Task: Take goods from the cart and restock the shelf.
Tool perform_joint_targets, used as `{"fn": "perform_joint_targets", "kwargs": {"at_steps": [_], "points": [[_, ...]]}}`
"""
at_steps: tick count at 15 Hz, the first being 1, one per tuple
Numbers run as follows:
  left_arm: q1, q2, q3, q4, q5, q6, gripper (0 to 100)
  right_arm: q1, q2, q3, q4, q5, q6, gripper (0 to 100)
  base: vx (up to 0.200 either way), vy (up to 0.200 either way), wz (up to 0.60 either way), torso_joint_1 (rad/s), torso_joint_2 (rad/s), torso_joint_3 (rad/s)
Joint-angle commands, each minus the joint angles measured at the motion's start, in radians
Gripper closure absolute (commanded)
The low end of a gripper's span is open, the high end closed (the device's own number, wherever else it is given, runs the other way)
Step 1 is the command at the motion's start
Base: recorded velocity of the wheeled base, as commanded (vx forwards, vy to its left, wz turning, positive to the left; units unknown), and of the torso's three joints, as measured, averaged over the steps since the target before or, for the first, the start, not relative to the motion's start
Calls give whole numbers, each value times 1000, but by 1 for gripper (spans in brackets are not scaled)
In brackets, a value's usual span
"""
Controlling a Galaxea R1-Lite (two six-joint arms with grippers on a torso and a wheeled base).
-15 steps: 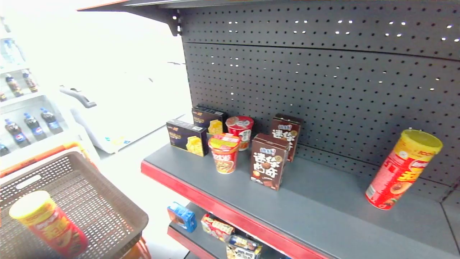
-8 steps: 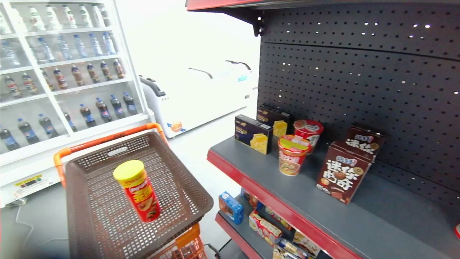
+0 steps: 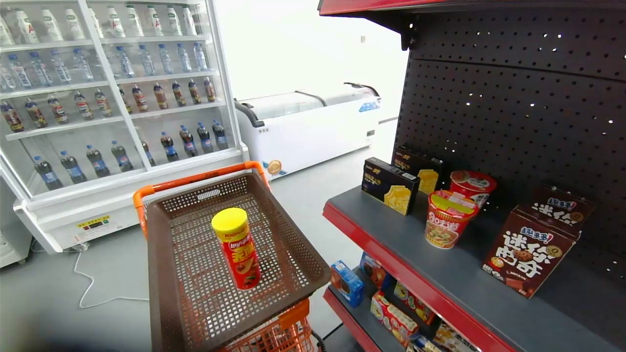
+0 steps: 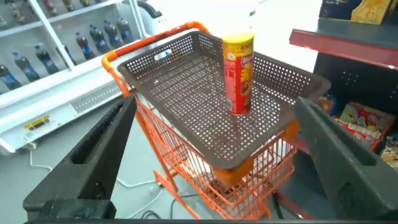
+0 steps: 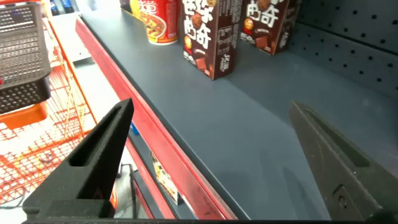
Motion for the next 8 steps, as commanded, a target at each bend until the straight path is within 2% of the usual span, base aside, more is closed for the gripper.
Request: {"fn": "perform_joint_targets", "kwargs": {"at_steps": [1, 3, 4, 5, 7, 8], "points": [[12, 444, -353, 95, 5, 16, 0, 1, 0, 0, 0, 1, 0, 0, 0, 0, 0, 0, 0, 0], [17, 622, -433, 87, 2, 2, 0, 1, 0, 0, 0, -1, 0, 0, 0, 0, 0, 0, 0, 0], [23, 733, -447, 26, -5, -12, 0, 1, 0, 0, 0, -1, 0, 0, 0, 0, 0, 0, 0, 0], [54, 828, -458, -20, -38, -18, 0, 1, 0, 0, 0, -1, 0, 0, 0, 0, 0, 0, 0, 0], [123, 1033, -439, -143, -200, -5, 0, 1, 0, 0, 0, -1, 0, 0, 0, 0, 0, 0, 0, 0], [130, 1125, -396, -264, -265, -2, 0, 1, 0, 0, 0, -1, 0, 0, 0, 0, 0, 0, 0, 0]]}}
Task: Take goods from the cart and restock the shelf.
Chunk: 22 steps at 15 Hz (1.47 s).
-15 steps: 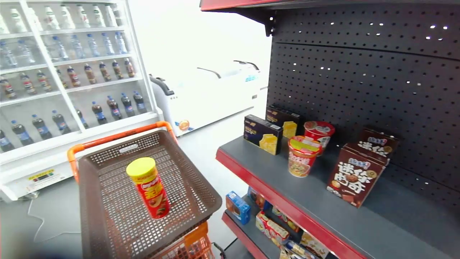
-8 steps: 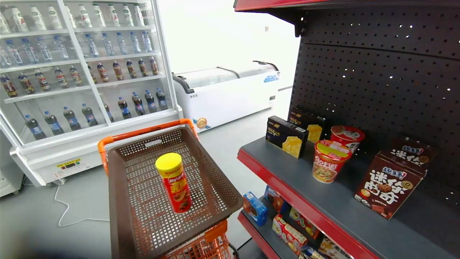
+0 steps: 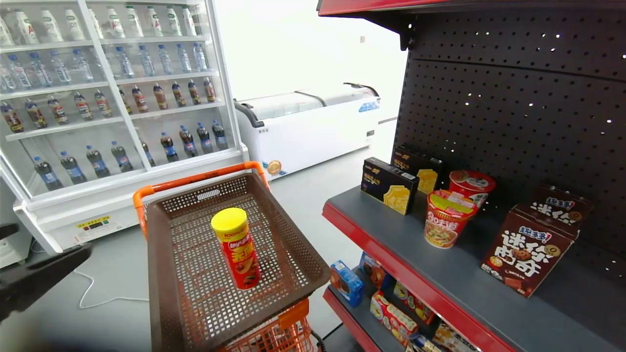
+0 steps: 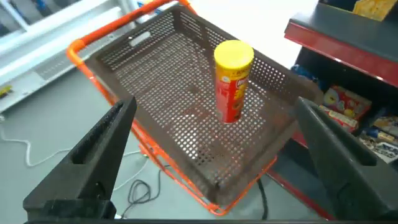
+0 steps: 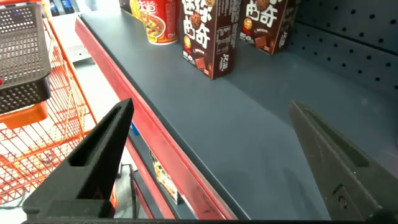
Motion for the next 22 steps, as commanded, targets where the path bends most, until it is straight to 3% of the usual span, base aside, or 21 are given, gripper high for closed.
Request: {"fn": "perform_joint_targets", "kwargs": {"at_steps": [1, 2, 3, 4, 5, 9, 15, 22], "points": [[74, 393, 36, -240, -161, 3, 0, 0, 0, 0, 0, 0, 0, 0, 0, 0, 0, 0, 0, 0], [66, 480, 84, -366, -186, 6, 0, 0, 0, 0, 0, 0, 0, 0, 0, 0, 0, 0, 0, 0], [59, 635, 134, -558, -218, 18, 0, 0, 0, 0, 0, 0, 0, 0, 0, 0, 0, 0, 0, 0], [54, 719, 157, -668, -259, 18, 0, 0, 0, 0, 0, 1, 0, 0, 0, 0, 0, 0, 0, 0], [42, 768, 171, -714, -304, 21, 0, 0, 0, 0, 0, 0, 0, 0, 0, 0, 0, 0, 0, 0], [-3, 923, 150, -765, -351, 81, 0, 0, 0, 0, 0, 0, 0, 0, 0, 0, 0, 0, 0, 0], [-63, 1156, 24, -910, -356, 82, 0, 0, 0, 0, 0, 0, 0, 0, 0, 0, 0, 0, 0, 0], [-104, 1261, -36, -969, -355, 84, 0, 0, 0, 0, 0, 0, 0, 0, 0, 0, 0, 0, 0, 0]]}}
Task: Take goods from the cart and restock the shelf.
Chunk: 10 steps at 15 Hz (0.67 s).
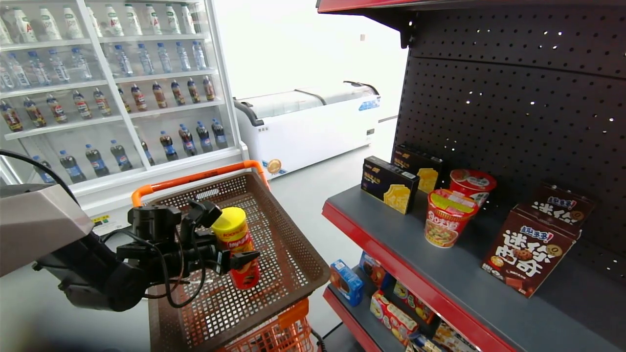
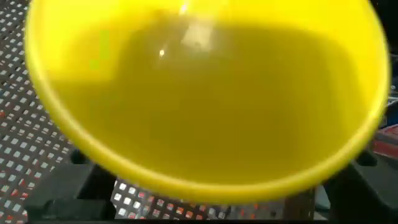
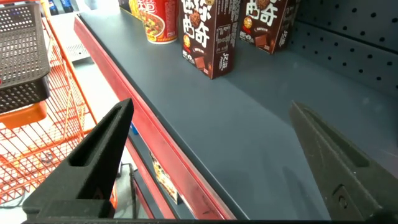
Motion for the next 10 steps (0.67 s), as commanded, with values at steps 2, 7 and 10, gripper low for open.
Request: {"fn": "perform_joint_targets", "kwargs": {"at_steps": [2, 7, 10], "points": [[-11, 46, -9, -1, 5, 1, 0, 0, 0, 0, 0, 1, 0, 0, 0, 0, 0, 0, 0, 0], [-9, 88, -11, -18, 7, 74, 0, 0, 0, 0, 0, 1, 0, 0, 0, 0, 0, 0, 0, 0], [-9, 108, -34, -21, 2, 95, 0, 0, 0, 0, 0, 1, 0, 0, 0, 0, 0, 0, 0, 0]]}}
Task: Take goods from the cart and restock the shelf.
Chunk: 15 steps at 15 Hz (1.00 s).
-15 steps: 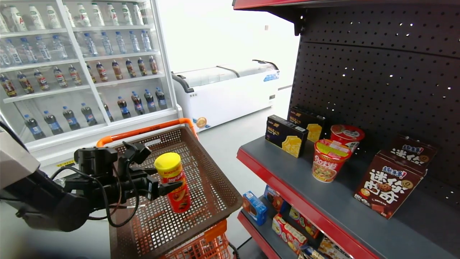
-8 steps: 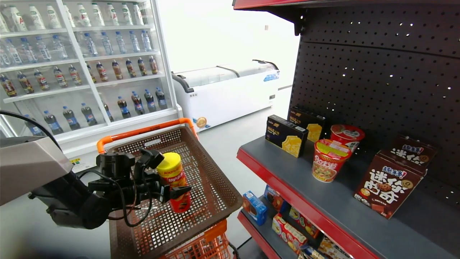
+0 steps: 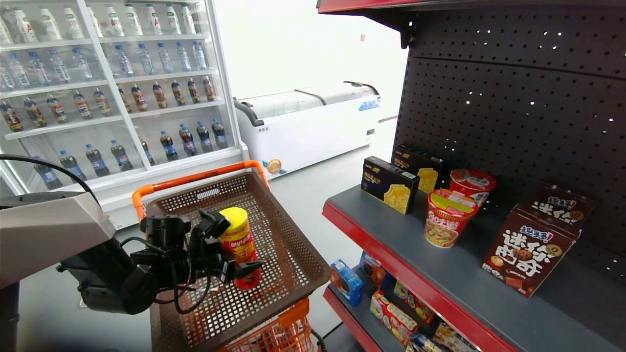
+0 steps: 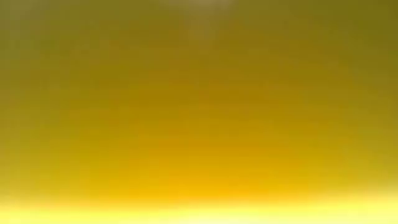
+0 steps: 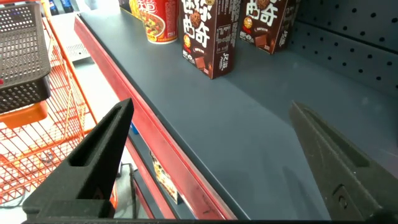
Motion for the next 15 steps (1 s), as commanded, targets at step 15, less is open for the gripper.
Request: {"fn": "perform_joint_targets", "kwargs": {"at_steps": [15], "points": [[-60, -801, 214, 278, 220, -196, 100, 1, 0, 0, 0, 1, 0, 0, 0, 0, 0, 0, 0, 0]]}}
